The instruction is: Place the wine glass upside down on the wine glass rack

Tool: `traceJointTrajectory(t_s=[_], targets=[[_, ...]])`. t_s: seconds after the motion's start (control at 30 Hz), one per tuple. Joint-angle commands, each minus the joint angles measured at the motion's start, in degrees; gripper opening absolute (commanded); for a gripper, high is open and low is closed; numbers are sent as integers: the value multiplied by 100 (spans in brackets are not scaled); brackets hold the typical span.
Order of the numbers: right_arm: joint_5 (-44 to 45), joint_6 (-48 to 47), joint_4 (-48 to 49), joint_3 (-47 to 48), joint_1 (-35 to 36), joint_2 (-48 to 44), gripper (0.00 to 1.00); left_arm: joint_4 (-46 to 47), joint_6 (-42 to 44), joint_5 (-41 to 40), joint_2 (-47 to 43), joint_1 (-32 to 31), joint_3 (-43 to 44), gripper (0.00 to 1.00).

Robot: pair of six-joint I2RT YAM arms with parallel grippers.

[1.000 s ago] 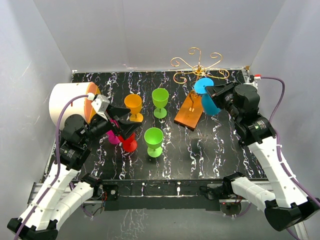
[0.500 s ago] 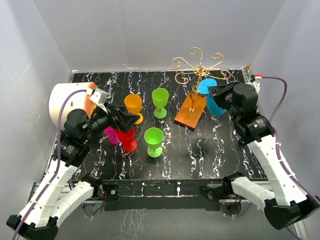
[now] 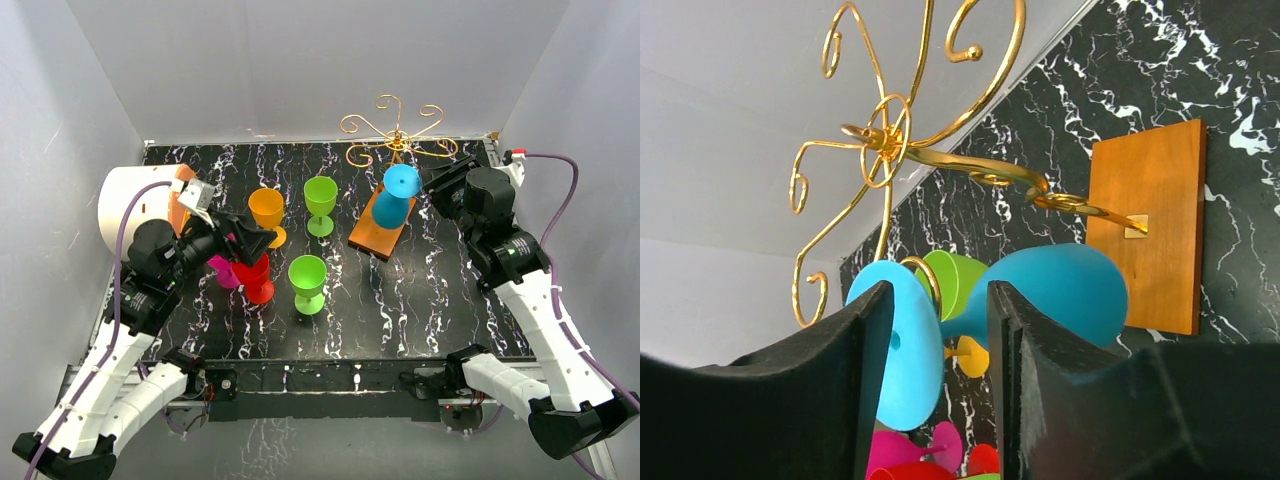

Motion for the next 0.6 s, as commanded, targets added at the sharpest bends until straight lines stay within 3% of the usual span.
traceJointTrajectory(t_s=[0.0, 0.57], targets=[[279, -106, -59, 277, -35, -93, 44, -15, 179, 75, -88, -25, 60, 99], [-20, -1288, -686, 669, -35, -524, 63, -1029, 590, 634, 159, -24, 476, 98]])
